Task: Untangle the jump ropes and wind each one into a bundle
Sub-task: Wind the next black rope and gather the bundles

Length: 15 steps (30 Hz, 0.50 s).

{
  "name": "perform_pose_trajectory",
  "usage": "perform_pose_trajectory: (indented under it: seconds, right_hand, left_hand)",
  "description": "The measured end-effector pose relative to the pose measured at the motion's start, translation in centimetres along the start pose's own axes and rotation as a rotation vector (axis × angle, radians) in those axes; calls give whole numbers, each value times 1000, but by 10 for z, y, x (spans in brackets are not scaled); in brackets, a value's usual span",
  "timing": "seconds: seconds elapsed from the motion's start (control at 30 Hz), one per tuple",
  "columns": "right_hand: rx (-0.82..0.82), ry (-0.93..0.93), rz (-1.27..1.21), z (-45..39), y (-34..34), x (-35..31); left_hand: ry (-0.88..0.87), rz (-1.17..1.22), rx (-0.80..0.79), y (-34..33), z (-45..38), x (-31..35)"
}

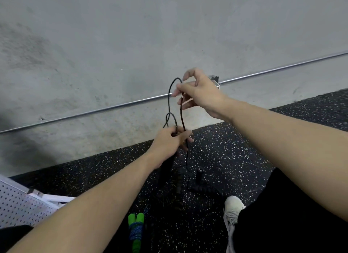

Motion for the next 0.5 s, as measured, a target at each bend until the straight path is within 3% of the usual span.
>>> perform_pose_trajectory:
  seconds: [0.07,0.13,0.17,0.23,0.3,0.33,0.4,0.5]
  right_hand:
    - [153,-72,-105,-4,9,4]
    - [159,-211,-51,-3,19,17]
    - [55,-286,72,0,22,26]
    - [-310,-381,447,10,24,47]
    - [-651,-392,734,23,19,62]
    - [-740,-367,799,27,16,66]
    - [-743,-312,800,30,8,66]
    - [-539,-197,754,25,0,55]
  left_hand:
    - [-43,116,95,4,-5,8]
    - [-81,240,158,11,-9,20]
    - [-98,302,171,14,-10,27]
    - [-135,427,190,21,-13,42]
    - [-161,555,209,27,-17,55]
    - [-167,617,217,29,-18,61]
    - [-170,722,229,33,-18,72]
    - [-175,821,239,38,-15,84]
Point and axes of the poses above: each hand's wrist, its own z-axis away from the middle knuckle, its own y-axis out of the back of the hand, x = y × z, the point moved 3 cm from there along -z, towards the middle knuckle, and after that the axes turned 4 degrees about z, right-handed, at the moved point
